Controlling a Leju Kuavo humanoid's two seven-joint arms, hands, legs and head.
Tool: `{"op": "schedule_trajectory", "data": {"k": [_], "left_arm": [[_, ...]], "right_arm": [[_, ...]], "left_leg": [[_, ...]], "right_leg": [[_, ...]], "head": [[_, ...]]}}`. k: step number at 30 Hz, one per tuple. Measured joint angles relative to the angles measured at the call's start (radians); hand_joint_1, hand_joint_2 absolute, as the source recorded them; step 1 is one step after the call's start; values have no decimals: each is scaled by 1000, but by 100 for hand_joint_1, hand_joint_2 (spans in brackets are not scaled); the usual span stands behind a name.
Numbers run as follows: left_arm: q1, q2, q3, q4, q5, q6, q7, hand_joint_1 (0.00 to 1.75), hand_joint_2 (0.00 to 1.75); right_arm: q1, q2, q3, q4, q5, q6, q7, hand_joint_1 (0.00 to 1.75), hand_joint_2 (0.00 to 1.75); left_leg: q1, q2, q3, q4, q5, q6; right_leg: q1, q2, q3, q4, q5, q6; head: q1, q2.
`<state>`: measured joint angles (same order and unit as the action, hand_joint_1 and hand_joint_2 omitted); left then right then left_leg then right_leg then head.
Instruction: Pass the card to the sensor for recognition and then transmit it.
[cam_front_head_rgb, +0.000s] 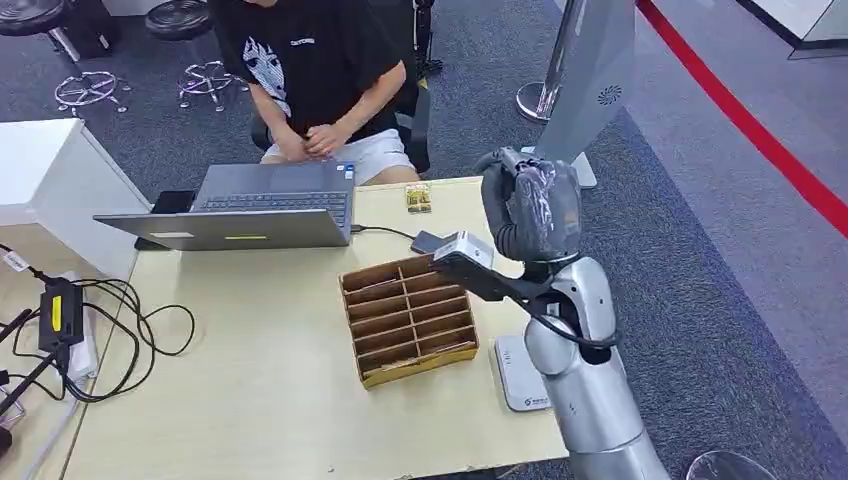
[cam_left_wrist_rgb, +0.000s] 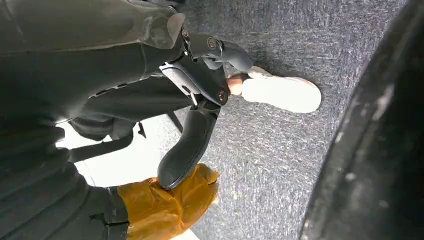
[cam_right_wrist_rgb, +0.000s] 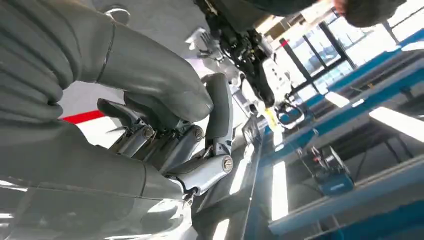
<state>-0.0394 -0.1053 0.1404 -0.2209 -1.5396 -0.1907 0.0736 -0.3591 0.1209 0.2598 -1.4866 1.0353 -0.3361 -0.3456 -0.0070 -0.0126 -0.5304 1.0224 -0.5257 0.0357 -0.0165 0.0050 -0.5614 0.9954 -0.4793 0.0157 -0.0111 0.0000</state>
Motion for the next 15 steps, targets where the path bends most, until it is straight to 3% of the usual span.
{"op": "schedule_trajectory", "data": {"k": [7,15], "left_arm": [[-2,1,-13,0,0,-1,0,0,175],[-15,7,-76,0,0,-16,-5,0,175]], "right_arm": [[-28,6,-2,-1,36,64,25,175,175],[-240,74,47,251,108,124,103,175,175]], "left_leg": [[0,0,-1,0,0,0],[0,0,0,0,1,-1]], "right_leg": [[0,0,0,0,0,0],[0,0,0,2,1,-1]], "head": [[0,0],[0,0]]}}
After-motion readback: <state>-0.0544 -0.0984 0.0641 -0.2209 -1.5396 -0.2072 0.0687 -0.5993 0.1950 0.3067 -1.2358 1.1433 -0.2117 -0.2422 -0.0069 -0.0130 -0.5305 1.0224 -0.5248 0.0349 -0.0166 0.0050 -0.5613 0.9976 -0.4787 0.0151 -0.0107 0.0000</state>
